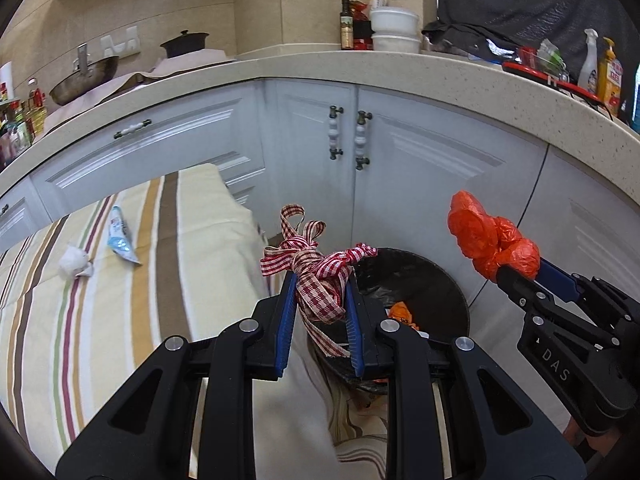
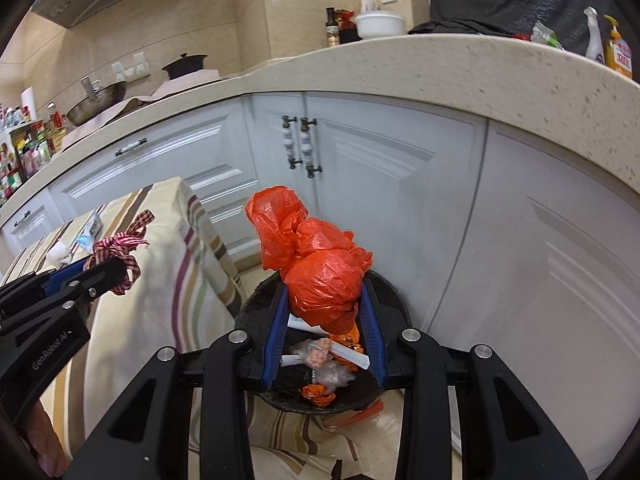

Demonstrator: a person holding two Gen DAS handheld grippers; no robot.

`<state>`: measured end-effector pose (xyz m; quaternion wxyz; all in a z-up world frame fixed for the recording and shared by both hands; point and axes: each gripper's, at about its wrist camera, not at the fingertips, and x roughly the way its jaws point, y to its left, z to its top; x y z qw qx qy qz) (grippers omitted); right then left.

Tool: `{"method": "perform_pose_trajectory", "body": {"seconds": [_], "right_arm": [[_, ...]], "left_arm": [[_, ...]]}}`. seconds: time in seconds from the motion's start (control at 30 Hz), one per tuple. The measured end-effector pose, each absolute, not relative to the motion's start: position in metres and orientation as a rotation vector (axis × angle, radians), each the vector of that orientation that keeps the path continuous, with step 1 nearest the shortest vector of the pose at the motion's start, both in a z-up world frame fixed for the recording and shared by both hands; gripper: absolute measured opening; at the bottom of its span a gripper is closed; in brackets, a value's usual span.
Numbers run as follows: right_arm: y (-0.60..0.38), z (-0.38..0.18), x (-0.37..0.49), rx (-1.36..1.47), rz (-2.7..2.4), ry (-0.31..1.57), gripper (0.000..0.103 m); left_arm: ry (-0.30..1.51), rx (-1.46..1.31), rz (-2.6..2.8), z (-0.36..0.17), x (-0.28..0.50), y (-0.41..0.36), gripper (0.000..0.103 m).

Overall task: Collect trash
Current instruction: 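Carry the ribbon wrapper and red bag over the bin and open both tools, then move both open tools back over the table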

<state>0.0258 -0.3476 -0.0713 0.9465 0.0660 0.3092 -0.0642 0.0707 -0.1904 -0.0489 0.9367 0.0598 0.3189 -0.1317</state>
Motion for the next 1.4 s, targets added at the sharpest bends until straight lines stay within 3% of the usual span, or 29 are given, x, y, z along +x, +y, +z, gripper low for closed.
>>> {"method": "perform_pose_trajectory", "body": {"seconds": [0.47,0.53,0.57,0.6,0.63,1.13,1.4], "right_arm": [[-0.370,-0.080,0.043,0.160,-0.155,0.622,0.036],[-0.373,-0.082,0.049,0.162,-0.149,0.621,0.041],[-0.374,-0.084,0.052,0.164,-0.157,0.616,0.055],[-0.375,-0.085,0.052,0.165,-0.171,0.609,0.060],[-0.377,-0.086,0.054,0.171,-0.182,0.605,0.061],[-0.370,-0.065,0.043,0.181,-0.180,0.566,0.063],[-0.343,-0.049,0.042,0.162,-0.130,0.537,0.066]], "left_arm": [[0.642,0.153,-0.286,-0.060,0.092,-0.230,0.023],[0.639,0.153,-0.283,-0.061,0.097,-0.235,0.029],[0.642,0.156,-0.282,-0.061,0.100,-0.238,0.035],[0.641,0.157,-0.279,-0.062,0.102,-0.239,0.051],[0.634,0.155,-0.277,-0.061,0.103,-0.240,0.056],[0.621,0.122,-0.234,-0.044,0.097,-0.213,0.067],[0.605,0.082,-0.170,-0.028,0.088,-0.173,0.068]]}}
